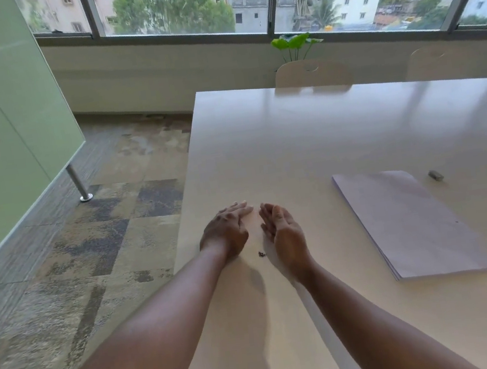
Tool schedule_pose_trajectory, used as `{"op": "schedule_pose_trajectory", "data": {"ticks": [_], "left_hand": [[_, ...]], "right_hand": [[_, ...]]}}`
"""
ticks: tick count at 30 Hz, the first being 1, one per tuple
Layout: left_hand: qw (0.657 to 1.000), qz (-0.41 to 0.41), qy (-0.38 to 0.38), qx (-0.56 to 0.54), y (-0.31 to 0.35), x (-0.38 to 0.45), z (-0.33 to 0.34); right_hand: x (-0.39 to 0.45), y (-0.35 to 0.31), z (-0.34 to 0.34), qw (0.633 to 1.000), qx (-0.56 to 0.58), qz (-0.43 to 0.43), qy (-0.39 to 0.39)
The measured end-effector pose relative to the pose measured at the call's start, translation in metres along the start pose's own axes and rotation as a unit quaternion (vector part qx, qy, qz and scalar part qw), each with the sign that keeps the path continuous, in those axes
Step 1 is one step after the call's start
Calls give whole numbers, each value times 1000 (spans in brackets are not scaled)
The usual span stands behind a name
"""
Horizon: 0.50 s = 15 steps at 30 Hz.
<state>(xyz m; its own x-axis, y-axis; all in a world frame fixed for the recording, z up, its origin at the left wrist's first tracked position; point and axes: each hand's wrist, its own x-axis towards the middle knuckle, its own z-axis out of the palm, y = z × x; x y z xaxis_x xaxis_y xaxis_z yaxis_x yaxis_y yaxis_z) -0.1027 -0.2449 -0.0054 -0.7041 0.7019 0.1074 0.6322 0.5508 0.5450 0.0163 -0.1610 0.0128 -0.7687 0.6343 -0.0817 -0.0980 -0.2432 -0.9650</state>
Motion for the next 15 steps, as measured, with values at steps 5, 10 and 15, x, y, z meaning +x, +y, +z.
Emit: {"op": "schedule_pose_trajectory", "data": {"ticks": [5, 10, 15], "left_hand": [[999, 18, -41, 23, -3, -1, -6], [998, 28, -46, 26, -5, -1, -9], [999, 31, -33, 15, -6, -6, -10]], "right_hand": [[-5, 9, -4, 994, -105, -26, 3], [-18, 13, 7, 995, -100, -27, -10], [-24, 9, 18, 999, 14, 28, -24]]}}
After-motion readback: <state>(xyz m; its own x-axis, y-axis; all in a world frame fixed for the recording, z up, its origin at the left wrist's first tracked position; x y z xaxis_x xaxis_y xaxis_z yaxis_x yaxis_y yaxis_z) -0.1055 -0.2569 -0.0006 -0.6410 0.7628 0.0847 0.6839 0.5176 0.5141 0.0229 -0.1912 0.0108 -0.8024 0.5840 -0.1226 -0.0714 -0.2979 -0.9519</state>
